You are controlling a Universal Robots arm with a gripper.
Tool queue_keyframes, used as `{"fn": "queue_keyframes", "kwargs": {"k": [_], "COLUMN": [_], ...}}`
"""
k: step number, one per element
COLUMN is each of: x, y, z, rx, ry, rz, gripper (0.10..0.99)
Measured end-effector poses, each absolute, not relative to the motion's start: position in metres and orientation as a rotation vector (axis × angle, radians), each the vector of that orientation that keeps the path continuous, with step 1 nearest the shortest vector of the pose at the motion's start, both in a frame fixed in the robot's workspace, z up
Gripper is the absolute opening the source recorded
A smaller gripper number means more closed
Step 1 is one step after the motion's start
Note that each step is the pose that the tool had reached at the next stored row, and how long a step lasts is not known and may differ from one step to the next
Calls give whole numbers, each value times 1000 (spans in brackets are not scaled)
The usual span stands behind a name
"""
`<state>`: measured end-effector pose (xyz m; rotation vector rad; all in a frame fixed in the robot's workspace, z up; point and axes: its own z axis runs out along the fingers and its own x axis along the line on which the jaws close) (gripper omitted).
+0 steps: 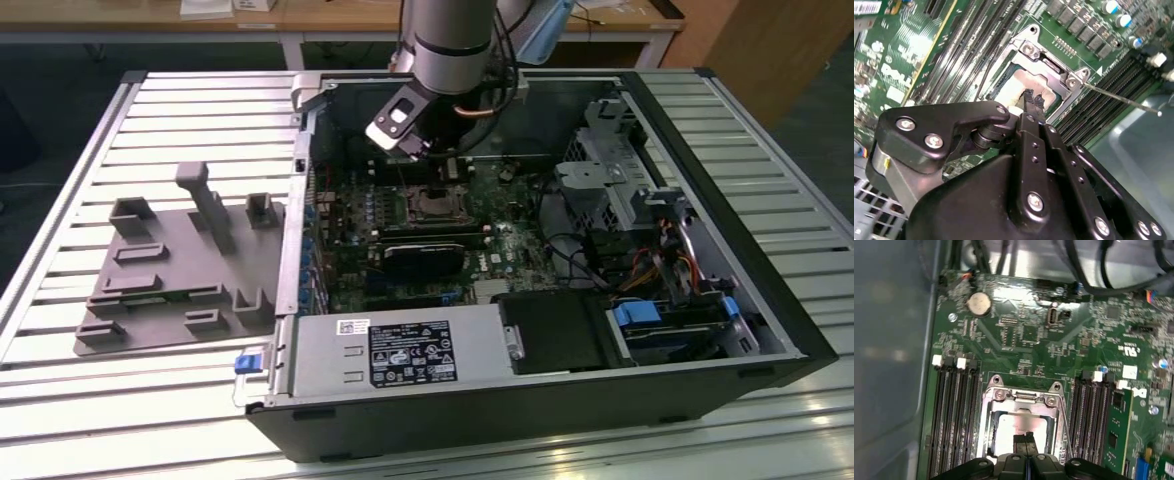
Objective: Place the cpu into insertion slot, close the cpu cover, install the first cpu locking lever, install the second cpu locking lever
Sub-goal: 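Close the cpu cover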
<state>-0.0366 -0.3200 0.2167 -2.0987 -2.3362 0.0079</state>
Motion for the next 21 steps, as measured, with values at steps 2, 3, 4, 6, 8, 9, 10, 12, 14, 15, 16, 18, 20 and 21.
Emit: {"fn": "queue_keyframes", "kwargs": {"k": [2,3,4,6,8,9,10,12,14,15,16,18,20,21], "x": [-37,-37,-37,-37,-37,-37,-37,-37,-37,-37,-37,-37,-37,-37], "y": [-320,-320,-320,-320,-320,-320,-320,-320,-320,-320,-320,-320,-320,-320], "z": [217,217,217,216,216,216,216,216,216,216,216,216,216,216], "rx": [-2056,-2035,-2013,-1970,-1924,-1901,-1879,-1833,-1787,-1764,-1740,-1691,-1642,-1618], "ry": [-2374,-2392,-2410,-2446,-2483,-2500,-2517,-2551,-2583,-2599,-2616,-2647,-2678,-2693], "rz": [8,8,8,8,8,8,8,8,8,8,8,8,8,8], "gripper": [102,102,102,102,102,102,102,102,102,102,102,102,102,102]}}
